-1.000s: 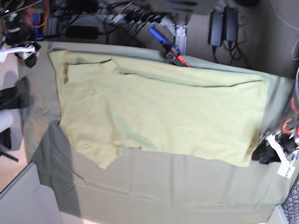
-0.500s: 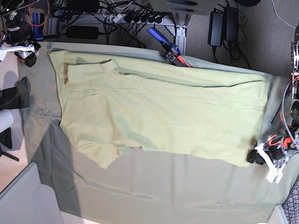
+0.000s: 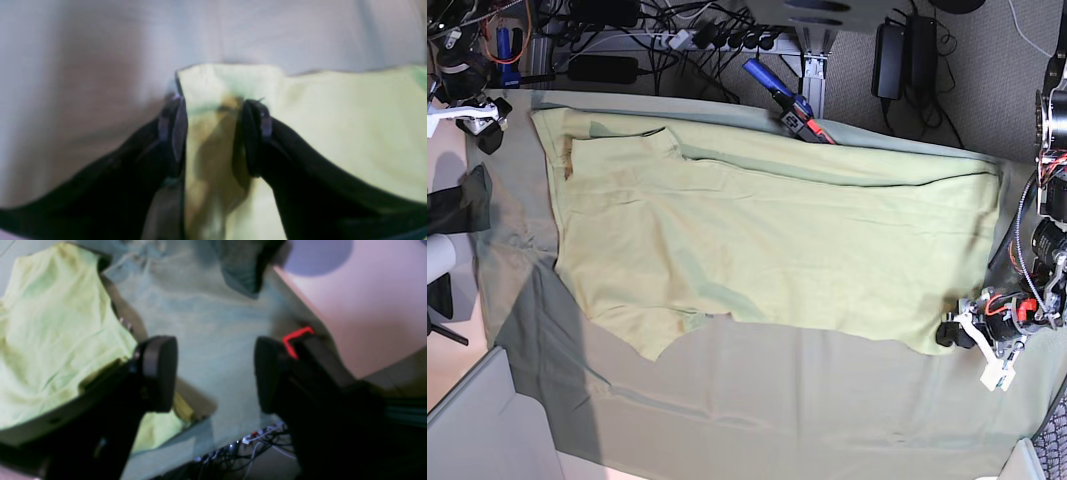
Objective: Fold the T-shirt properly
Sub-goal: 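Grasp the opposite shirt edge with both grippers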
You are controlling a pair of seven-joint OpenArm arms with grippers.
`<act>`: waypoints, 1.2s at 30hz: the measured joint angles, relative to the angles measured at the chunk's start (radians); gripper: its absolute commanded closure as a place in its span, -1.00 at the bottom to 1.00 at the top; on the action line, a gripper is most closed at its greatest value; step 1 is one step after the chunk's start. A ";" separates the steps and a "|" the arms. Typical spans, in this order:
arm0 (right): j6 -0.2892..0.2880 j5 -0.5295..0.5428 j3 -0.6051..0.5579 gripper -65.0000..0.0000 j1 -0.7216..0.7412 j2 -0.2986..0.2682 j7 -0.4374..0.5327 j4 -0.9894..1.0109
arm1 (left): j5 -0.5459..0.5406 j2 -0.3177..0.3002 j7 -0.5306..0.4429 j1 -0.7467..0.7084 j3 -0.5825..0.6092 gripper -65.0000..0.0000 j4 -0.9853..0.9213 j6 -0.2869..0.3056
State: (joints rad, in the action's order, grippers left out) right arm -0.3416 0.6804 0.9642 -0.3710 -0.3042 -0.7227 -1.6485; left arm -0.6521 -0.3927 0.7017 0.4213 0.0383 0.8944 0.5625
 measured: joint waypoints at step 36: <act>0.019 -0.358 -0.573 -0.12 0.823 -0.067 0.185 0.652 | -0.037 -0.031 0.021 0.001 0.000 1.00 0.002 0.116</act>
State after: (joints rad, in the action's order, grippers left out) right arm -0.3225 0.3225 0.3916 0.4522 -0.3714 -0.5373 -0.9970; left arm -0.6888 -0.4240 0.7223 0.4225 0.0383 0.8963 0.6781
